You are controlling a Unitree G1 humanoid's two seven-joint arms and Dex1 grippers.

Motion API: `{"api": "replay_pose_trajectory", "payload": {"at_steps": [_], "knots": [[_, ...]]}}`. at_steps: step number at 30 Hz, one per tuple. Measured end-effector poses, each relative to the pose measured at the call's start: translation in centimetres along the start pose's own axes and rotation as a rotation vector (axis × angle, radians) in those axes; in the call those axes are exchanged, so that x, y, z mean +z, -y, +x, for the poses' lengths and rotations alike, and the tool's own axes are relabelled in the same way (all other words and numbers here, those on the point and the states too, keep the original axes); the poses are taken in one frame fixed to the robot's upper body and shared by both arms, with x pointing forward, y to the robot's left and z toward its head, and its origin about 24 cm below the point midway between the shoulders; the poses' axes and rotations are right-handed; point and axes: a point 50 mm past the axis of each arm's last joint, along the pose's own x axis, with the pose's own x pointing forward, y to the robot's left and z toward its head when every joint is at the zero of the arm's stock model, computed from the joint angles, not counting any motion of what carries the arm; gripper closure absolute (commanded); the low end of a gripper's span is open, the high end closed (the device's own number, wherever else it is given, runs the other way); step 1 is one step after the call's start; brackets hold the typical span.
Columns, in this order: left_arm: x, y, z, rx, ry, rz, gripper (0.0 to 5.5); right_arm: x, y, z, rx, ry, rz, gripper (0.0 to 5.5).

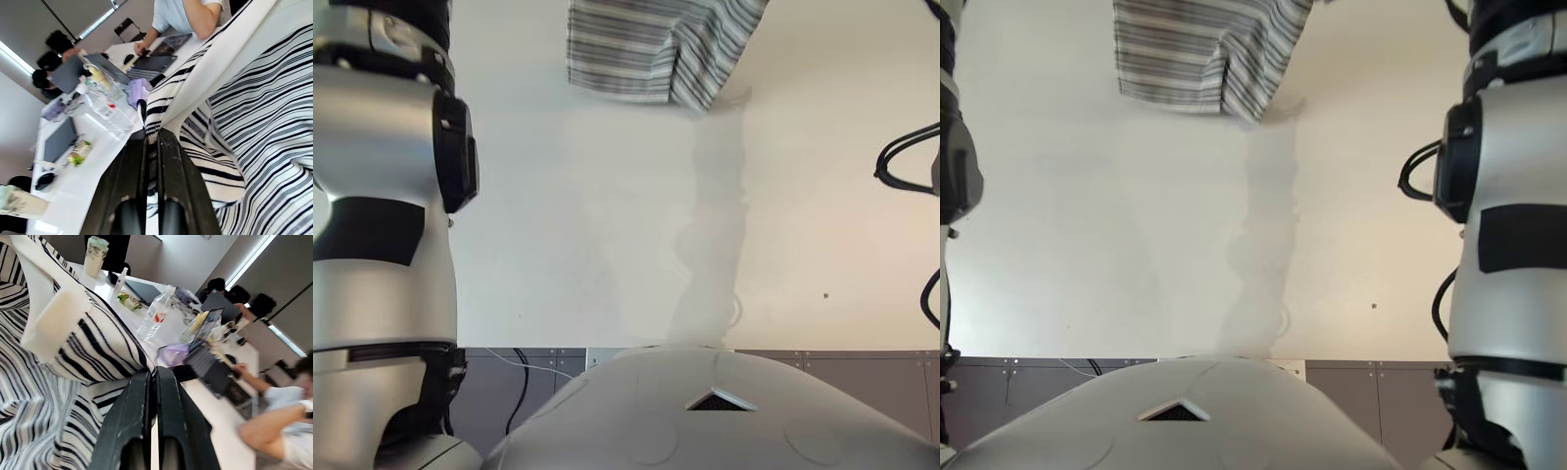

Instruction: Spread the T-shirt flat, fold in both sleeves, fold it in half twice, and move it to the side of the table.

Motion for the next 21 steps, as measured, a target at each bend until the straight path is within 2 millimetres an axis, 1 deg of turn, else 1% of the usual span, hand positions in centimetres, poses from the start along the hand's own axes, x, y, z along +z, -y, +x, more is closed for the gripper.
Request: {"api": "replay_pose_trajectory", "payload": {"at_steps": [3, 5, 6, 7, 8, 9, 11, 12, 13, 15, 17, 18, 19, 20, 21], "knots": [[2.1, -0.8, 0.2, 0.102, 0.01, 0.087, 5.4, 1.8, 0.9, 0.4, -0.161, -0.009, -0.113, 5.38], [2.9, -1.3, 0.1, 0.162, 0.027, 0.103, 5.4, 2.8, 1.5, 0.3, -0.233, -0.001, -0.171, 5.38], [3.6, -1.7, -0.1, 0.194, 0.047, 0.101, 5.4, 3.7, 1.9, 0.2, -0.265, 0.019, -0.2, 5.38], [4.7, -2.1, -0.3, 0.216, 0.096, 0.112, 5.4, 5.1, 2.4, 0.0, -0.284, 0.07, -0.215, 5.38], [5.1, -2.2, -0.4, 0.211, 0.122, 0.123, 5.4, 5.5, 2.5, -0.1, -0.271, 0.098, -0.214, 5.38], [5.2, -2.4, -0.7, 0.172, 0.151, 0.141, 5.4, 5.7, 2.4, -0.3, -0.211, 0.128, -0.221, 5.38], [4.3, -2.4, -1.5, 0.066, 0.192, 0.182, 5.4, 5.5, 2.0, -0.7, -0.065, 0.187, -0.224, 5.38], [2.7, -2.1, -2.0, -0.011, 0.203, 0.193, 5.4, 4.7, 1.6, -1.1, 0.027, 0.215, -0.227, 5.38], [0.5, -1.5, -2.5, -0.1, 0.205, 0.182, 5.4, 3.5, 1.0, -1.5, 0.124, 0.234, -0.212, 5.38], [-3.8, 0.7, -3.3, -0.253, 0.207, 0.155, 5.4, 0.9, -0.6, -2.2, 0.284, 0.253, -0.18, 5.38], [-9.7, 4.8, -5.2, -0.389, 0.183, 0.096, 5.4, -3.1, -3.4, -3.3, 0.43, 0.25, -0.11, 5.38], [-12.3, 7.3, -6.6, -0.454, 0.173, 0.059, 5.4, -5.1, -5.2, -4.2, 0.501, 0.25, -0.065, 5.38], [-14.1, 9.3, -7.9, -0.499, 0.171, 0.026, 5.4, -6.8, -6.8, -5.3, 0.559, 0.24, -0.027, 5.38], [-15.2, 11.2, -9.3, -0.54, 0.177, 0.0, 5.4, -8.5, -8.6, -6.6, 0.618, 0.226, 0.015, 5.38], [-15.9, 12.7, -10.5, -0.57, 0.184, -0.013, 5.4, -9.8, -10.1, -7.9, 0.67, 0.211, 0.049, 5.38]]}}
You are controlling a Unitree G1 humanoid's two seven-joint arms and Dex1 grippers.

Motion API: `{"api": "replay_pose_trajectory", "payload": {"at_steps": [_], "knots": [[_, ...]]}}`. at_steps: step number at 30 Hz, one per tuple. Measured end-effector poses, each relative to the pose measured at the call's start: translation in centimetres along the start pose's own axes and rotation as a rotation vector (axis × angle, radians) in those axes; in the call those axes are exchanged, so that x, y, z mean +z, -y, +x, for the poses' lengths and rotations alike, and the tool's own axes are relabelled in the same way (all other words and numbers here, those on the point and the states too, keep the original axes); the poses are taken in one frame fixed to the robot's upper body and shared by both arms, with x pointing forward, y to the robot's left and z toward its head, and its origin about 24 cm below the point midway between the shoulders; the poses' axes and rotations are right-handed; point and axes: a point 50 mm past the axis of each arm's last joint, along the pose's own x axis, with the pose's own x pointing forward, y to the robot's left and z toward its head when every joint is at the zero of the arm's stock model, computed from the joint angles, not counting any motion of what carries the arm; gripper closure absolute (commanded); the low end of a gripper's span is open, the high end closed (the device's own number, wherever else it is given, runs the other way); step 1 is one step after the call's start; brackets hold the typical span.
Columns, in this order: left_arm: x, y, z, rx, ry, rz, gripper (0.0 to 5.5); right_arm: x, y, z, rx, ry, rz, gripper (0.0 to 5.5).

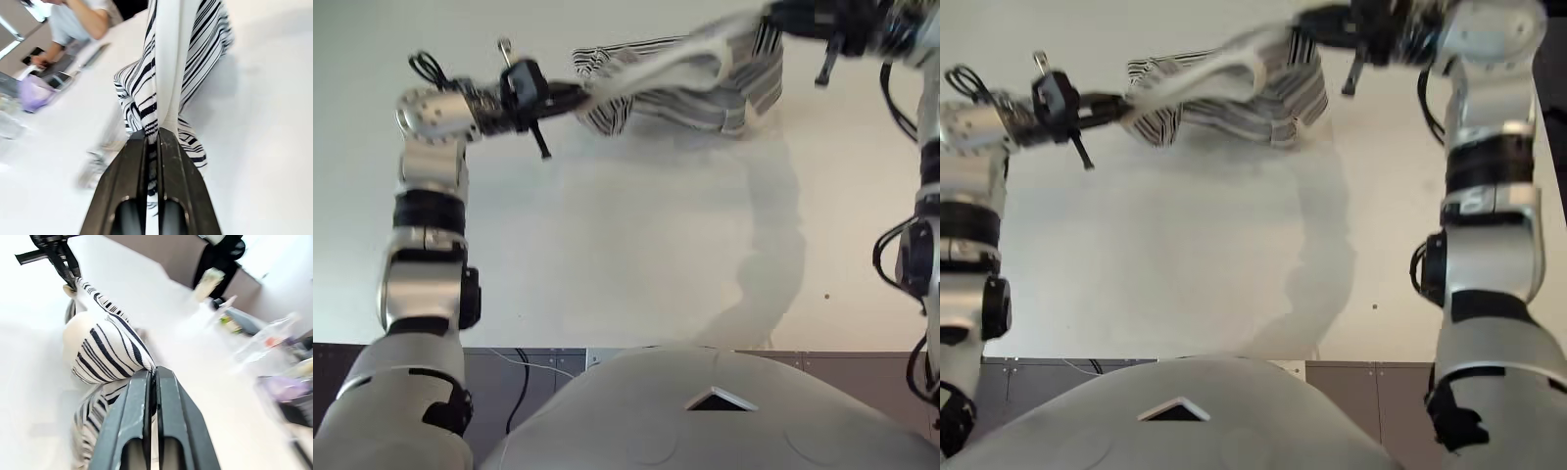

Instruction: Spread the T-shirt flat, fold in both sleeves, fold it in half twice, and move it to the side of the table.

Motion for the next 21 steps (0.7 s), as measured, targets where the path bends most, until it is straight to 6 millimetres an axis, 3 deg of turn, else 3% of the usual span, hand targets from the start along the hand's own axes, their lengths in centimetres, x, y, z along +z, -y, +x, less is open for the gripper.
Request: {"api": "replay_pose_trajectory", "payload": {"at_steps": [2, 4, 6, 8, 11, 16, 19, 21], "knots": [[0.1, 3.3, -0.9, -0.06, 0.029, 0.007, 5.4, -2.0, -4.8, -1.1, 0.105, -0.017, 0.095, 5.38], [1.6, 5.1, -1.8, -0.127, 0.053, 0.06, 5.4, -2.4, -8.5, -2.1, 0.207, -0.041, 0.141, 5.38], [3.5, 6.5, -3.0, -0.225, 0.051, 0.157, 5.4, -1.3, -11.2, -2.7, 0.309, -0.057, 0.136, 5.38], [4.6, 7.9, -4.3, -0.35, -0.017, 0.294, 4.99, 0.4, -13.1, -2.9, 0.383, -0.067, 0.094, 5.19], [4.1, 9.4, -4.6, -0.425, -0.08, 0.354, 4.51, 0.1, -14.0, -2.8, 0.347, -0.12, 0.094, 4.7], [4.2, 9.5, -5.2, -0.46, -0.118, 0.383, 3.83, 0.3, -16.1, -4.1, 0.424, -0.179, 0.157, 4.13], [5.3, 8.9, -6.1, -0.444, -0.118, 0.184, 3.77, 0.6, -16.2, -5.0, 0.453, -0.208, 0.197, 4.13], [6.2, 8.1, -7.3, -0.448, -0.123, 0.005, 3.77, 1.0, -14.2, -4.8, 0.35, -0.185, 0.198, 4.13]]}}
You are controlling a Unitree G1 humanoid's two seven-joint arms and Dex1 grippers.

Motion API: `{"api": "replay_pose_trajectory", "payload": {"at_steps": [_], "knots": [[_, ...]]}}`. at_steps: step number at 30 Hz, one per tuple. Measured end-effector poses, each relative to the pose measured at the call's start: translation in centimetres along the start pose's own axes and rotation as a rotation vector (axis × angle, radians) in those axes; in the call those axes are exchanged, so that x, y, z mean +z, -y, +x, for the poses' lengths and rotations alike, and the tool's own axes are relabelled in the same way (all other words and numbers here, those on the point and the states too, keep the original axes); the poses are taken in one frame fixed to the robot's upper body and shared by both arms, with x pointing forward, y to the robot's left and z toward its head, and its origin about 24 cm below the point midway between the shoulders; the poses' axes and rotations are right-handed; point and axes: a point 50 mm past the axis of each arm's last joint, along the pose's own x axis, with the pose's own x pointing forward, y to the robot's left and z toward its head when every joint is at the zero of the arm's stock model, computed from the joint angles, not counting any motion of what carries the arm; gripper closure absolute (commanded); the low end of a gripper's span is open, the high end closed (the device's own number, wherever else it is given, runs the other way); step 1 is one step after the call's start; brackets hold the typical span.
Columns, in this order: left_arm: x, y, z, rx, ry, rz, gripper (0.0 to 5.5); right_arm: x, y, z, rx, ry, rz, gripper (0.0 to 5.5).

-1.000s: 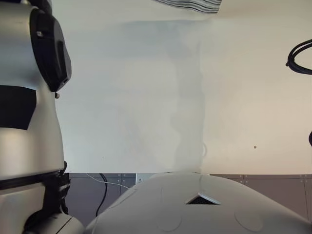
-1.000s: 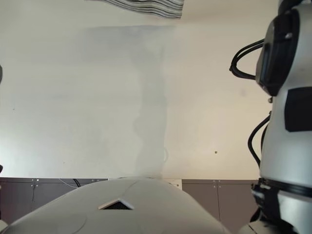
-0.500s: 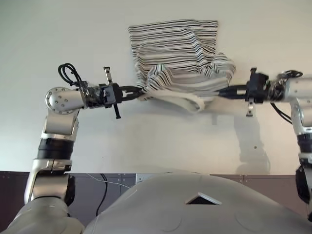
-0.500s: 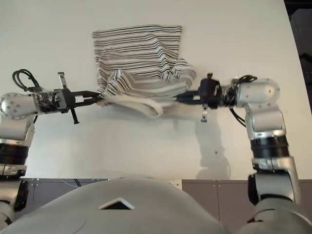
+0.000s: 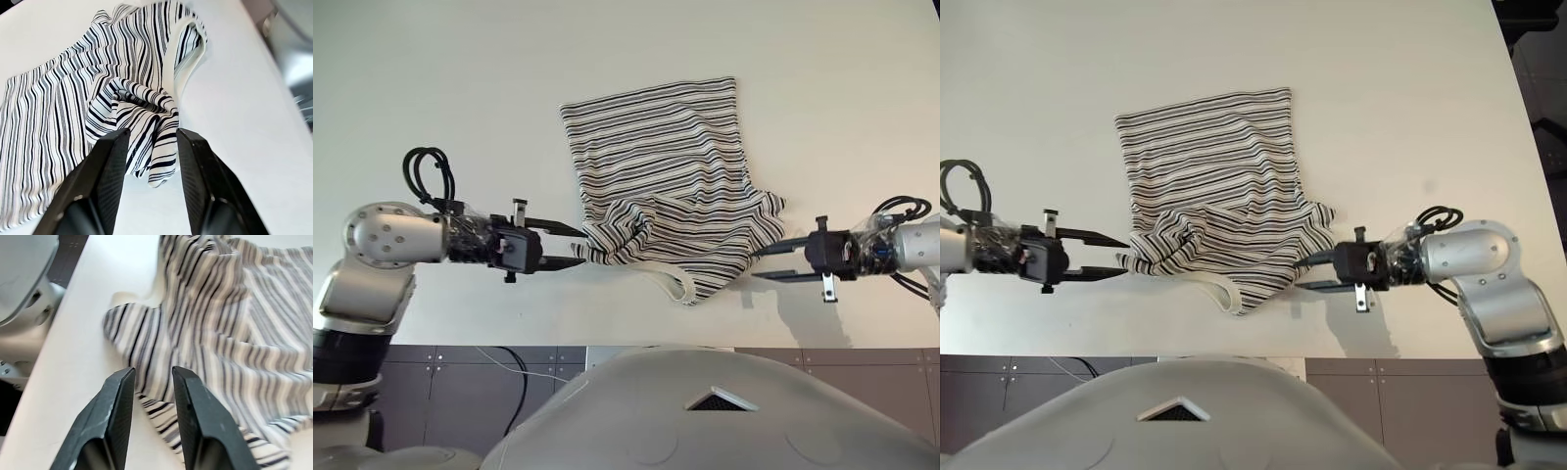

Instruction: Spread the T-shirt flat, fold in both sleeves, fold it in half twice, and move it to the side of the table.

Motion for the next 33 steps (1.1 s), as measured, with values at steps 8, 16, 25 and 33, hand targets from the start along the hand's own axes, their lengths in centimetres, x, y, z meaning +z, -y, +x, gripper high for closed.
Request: {"api": "replay_pose_trajectory", "payload": {"at_steps": [8, 16, 25, 33], "knots": [[1.1, -9.4, -1.3, 0.484, 0.156, -0.151, 3.77, 1.9, 6.9, 2.3, -0.328, 0.176, -0.052, 4.13], [-6.8, -9.3, 7.4, 0.331, -0.273, 0.152, 3.77, -2.2, 13.2, 7.5, -0.426, -0.067, -0.158, 4.13], [-5.4, -16.1, 11.3, 0.339, -0.467, 0.457, 3.77, -4.5, 16.5, 7.8, -0.559, -0.428, -0.346, 4.13], [-5.8, -17.6, 9.7, 0.616, -0.551, 0.578, 3.77, -3.1, 18.4, 6.2, -0.815, -0.42, -0.47, 4.13]]}}
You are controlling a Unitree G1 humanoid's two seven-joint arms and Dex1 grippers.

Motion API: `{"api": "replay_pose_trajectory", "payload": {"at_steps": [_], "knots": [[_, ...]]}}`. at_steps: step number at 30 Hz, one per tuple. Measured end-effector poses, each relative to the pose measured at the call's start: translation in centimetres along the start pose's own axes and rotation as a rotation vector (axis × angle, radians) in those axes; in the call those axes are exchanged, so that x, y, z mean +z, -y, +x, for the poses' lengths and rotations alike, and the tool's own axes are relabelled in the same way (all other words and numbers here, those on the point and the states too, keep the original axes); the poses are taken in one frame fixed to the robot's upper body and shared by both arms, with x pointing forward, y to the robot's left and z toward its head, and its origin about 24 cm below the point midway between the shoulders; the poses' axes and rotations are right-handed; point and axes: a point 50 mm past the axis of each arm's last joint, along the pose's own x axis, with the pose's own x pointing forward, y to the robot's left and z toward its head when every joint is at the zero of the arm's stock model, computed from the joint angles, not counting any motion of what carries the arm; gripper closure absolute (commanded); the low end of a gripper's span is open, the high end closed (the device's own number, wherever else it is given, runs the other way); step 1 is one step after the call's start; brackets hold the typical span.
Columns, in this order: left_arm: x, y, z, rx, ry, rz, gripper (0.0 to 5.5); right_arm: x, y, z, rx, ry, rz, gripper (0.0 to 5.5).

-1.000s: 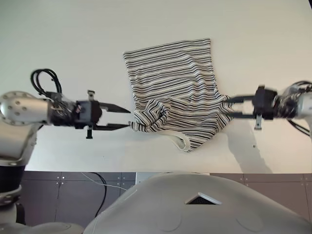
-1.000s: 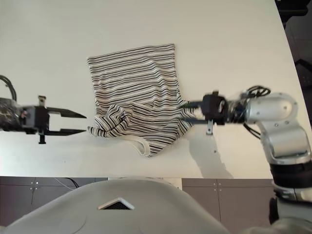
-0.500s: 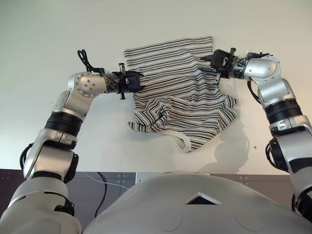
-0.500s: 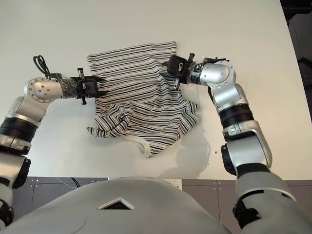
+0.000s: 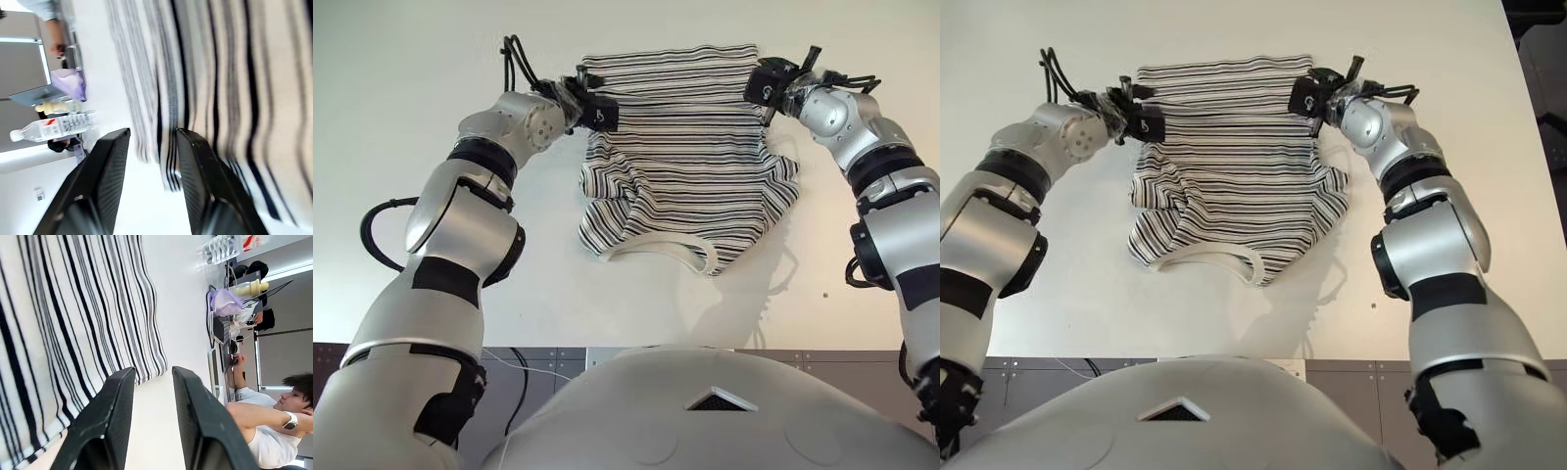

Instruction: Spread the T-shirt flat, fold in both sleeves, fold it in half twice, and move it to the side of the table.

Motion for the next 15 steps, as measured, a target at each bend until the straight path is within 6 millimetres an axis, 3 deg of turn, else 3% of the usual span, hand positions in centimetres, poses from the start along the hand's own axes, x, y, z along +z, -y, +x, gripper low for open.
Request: {"api": "replay_pose_trajectory", "payload": {"at_steps": [4, 7, 15], "knots": [[0.9, -3.9, -3.3, 0.25, 0.298, -0.084, 3.77, 0.7, 1.9, -1.7, -0.073, 0.216, 0.118, 4.13], [1.2, -1.5, -6.3, 0.242, 0.428, -0.113, 3.77, 0.4, 0.9, -4.0, -0.059, 0.339, 0.227, 4.13], [3.2, 7.5, -14.8, -0.045, 0.582, -0.147, 3.77, 2.2, -5.9, -12.0, 0.276, 0.504, 0.432, 4.13]]}}
